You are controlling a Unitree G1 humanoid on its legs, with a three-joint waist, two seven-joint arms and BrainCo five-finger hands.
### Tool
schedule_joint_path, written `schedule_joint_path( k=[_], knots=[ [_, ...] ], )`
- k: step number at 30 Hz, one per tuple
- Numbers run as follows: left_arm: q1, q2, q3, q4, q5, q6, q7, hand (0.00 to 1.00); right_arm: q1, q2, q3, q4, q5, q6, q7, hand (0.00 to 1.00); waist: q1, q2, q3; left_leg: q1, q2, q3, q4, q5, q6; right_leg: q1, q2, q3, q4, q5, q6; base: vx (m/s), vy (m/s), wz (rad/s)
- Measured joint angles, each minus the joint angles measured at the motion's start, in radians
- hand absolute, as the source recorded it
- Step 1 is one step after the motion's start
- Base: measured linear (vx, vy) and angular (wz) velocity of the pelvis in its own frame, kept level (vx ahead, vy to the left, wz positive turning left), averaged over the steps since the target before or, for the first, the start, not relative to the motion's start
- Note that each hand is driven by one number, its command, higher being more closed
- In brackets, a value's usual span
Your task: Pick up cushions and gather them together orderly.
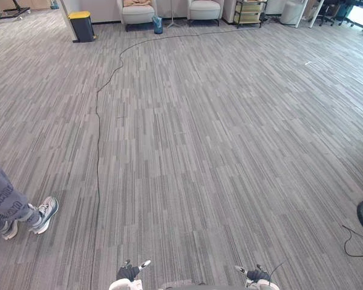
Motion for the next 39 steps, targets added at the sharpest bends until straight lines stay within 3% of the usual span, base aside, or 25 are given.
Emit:
schedule_joint_path(
  k=[7, 10, 13, 16, 20, 21, 23, 25, 28, 29, 30, 32, 34, 35, 37, 38, 39],
  knots=[
    [-0.003, -0.002, 0.010, 0.000, 0.000, 0.002, 0.000, 0.00, 0.003, -0.002, -0.001, -0.001, 0.057, -0.001, 0.006, 0.00, 0.000, -0.002, 0.003, -0.008, 0.000, -0.006, -0.006, 0.000, 0.000, -0.004, 0.000, -0.008, -0.001, -0.002, 0.002, 0.00, -0.001, 0.01],
    [-0.011, -0.003, 0.024, -0.003, 0.002, 0.005, 0.001, 0.00, 0.003, 0.000, 0.000, -0.014, 0.080, -0.003, 0.008, 0.00, 0.000, -0.007, 0.020, -0.028, 0.008, -0.004, 0.016, -0.007, -0.008, -0.057, 0.004, -0.019, 0.098, -0.054, 0.002, -0.01, -0.016, 0.01],
    [-0.017, -0.004, 0.078, -0.035, 0.000, 0.006, 0.003, 0.00, 0.011, 0.014, -0.001, -0.044, 0.105, -0.011, 0.005, 0.00, 0.012, -0.025, 0.045, -0.113, 0.023, 0.006, 0.169, -0.085, -0.015, -0.146, -0.001, -0.044, 0.257, -0.144, -0.020, -0.01, -0.076, -0.01],
    [-0.015, -0.029, 0.111, -0.066, -0.003, 0.005, 0.004, 0.00, 0.033, 0.009, -0.003, -0.083, 0.117, -0.020, 0.001, 0.00, 0.029, -0.006, 0.059, -0.202, 0.079, 0.013, 0.396, -0.210, -0.025, -0.167, 0.001, -0.097, 0.334, -0.210, -0.027, -0.01, -0.076, -0.07],
    [-0.020, -0.039, 0.158, -0.122, -0.044, 0.000, 0.003, 0.00, 0.038, 0.003, 0.004, -0.104, 0.131, -0.028, -0.003, 0.00, 0.037, -0.007, 0.089, -0.418, 0.167, 0.035, 0.815, -0.247, -0.006, -0.155, 0.001, -0.136, 0.373, -0.273, -0.065, 0.11, -0.041, 0.36],
    [-0.019, -0.042, 0.157, -0.131, -0.063, -0.002, 0.002, 0.00, 0.039, -0.001, 0.009, -0.107, 0.131, -0.028, -0.008, 0.00, 0.037, 0.001, 0.088, -0.468, 0.194, 0.038, 0.835, -0.255, -0.026, -0.139, -0.001, -0.145, 0.374, -0.287, -0.055, 0.20, -0.006, 0.29],
    [-0.018, -0.048, 0.157, -0.136, -0.090, -0.004, 0.001, 0.00, 0.031, -0.004, 0.013, -0.104, 0.131, -0.025, -0.013, 0.00, 0.048, 0.003, 0.091, -0.499, 0.207, 0.046, 0.786, -0.254, -0.028, -0.106, -0.018, -0.145, 0.367, -0.299, -0.034, 0.33, 0.093, 0.06],
    [-0.019, -0.051, 0.155, -0.144, -0.099, -0.005, 0.000, 0.00, 0.023, -0.003, 0.021, -0.104, 0.131, -0.023, -0.015, 0.00, 0.051, -0.001, 0.090, -0.534, 0.193, 0.068, 0.691, -0.231, -0.037, -0.056, -0.052, -0.137, 0.317, -0.309, -0.016, 0.46, 0.190, -0.13],
    [-0.020, -0.050, 0.132, -0.161, -0.099, -0.016, -0.004, 0.00, 0.017, -0.004, 0.041, -0.104, 0.130, -0.023, -0.018, 0.00, 0.067, -0.005, 0.087, -0.588, 0.164, 0.070, 0.542, -0.094, -0.025, 0.006, -0.103, -0.115, 0.232, -0.334, 0.038, 0.44, 0.245, -0.25],
    [-0.020, -0.050, 0.130, -0.165, -0.098, -0.022, -0.008, 0.00, 0.024, 0.006, 0.040, -0.101, 0.129, -0.021, -0.018, 0.00, 0.080, -0.027, 0.069, -0.598, 0.147, 0.083, 0.579, -0.073, 0.002, 0.025, -0.129, -0.103, 0.217, -0.343, 0.057, 0.59, 0.323, -0.38],
    [-0.027, -0.039, 0.128, -0.163, -0.091, -0.023, -0.007, 0.00, 0.030, 0.017, 0.039, -0.098, 0.129, -0.020, -0.018, 0.00, 0.083, -0.048, 0.053, -0.599, 0.137, 0.111, 0.597, -0.105, 0.013, 0.019, -0.150, -0.104, 0.238, -0.341, 0.083, 0.82, 0.359, -0.31],
    [-0.042, -0.014, 0.119, -0.146, -0.068, -0.018, -0.005, 0.00, 0.026, 0.051, 0.040, -0.112, 0.125, -0.021, -0.011, 0.00, 0.084, -0.085, 0.049, -0.562, 0.113, 0.127, 0.612, -0.161, 0.045, -0.042, -0.189, -0.100, 0.422, -0.308, 0.134, 0.73, 0.291, -0.10],
    [-0.070, 0.014, 0.076, -0.110, -0.050, 0.007, -0.001, 0.00, 0.027, 0.056, 0.040, -0.126, 0.121, -0.022, -0.004, 0.00, 0.078, -0.095, 0.058, -0.448, 0.085, 0.121, 0.575, -0.191, 0.072, -0.158, -0.204, -0.062, 0.787, -0.197, 0.162, 0.62, 0.234, 0.07],
    [-0.075, 0.011, 0.068, -0.101, -0.047, 0.010, 0.000, 0.00, 0.026, 0.054, 0.040, -0.133, 0.119, -0.023, 0.000, 0.00, 0.077, -0.089, 0.063, -0.363, 0.079, 0.119, 0.542, -0.208, 0.075, -0.223, -0.198, -0.054, 0.997, -0.188, 0.159, 0.56, 0.165, 0.02],
    [-0.084, 0.002, 0.058, -0.098, -0.042, 0.011, 0.001, 0.00, 0.030, 0.054, 0.040, -0.164, 0.111, -0.024, 0.003, 0.00, 0.066, -0.078, 0.070, -0.231, 0.073, 0.119, 0.474, -0.218, 0.088, -0.325, -0.180, -0.067, 1.197, -0.197, 0.143, 0.45, 0.089, -0.07],
    [-0.086, -0.013, 0.059, -0.098, -0.042, 0.012, 0.002, 0.00, 0.030, 0.052, 0.040, -0.180, 0.110, -0.030, 0.004, 0.00, 0.056, -0.064, 0.069, -0.148, 0.075, 0.109, 0.409, -0.243, 0.084, -0.396, -0.163, -0.103, 1.233, -0.214, 0.114, 0.50, 0.077, -0.01],
    [-0.088, -0.022, 0.060, -0.097, -0.043, 0.012, 0.002, 0.00, 0.030, 0.051, 0.039, -0.199, 0.109, -0.033, 0.005, 0.00, 0.044, -0.056, 0.069, -0.101, 0.078, 0.098, 0.366, -0.267, 0.057, -0.448, -0.157, -0.143, 1.226, -0.224, 0.101, 0.60, 0.080, 0.07]
  ],
)
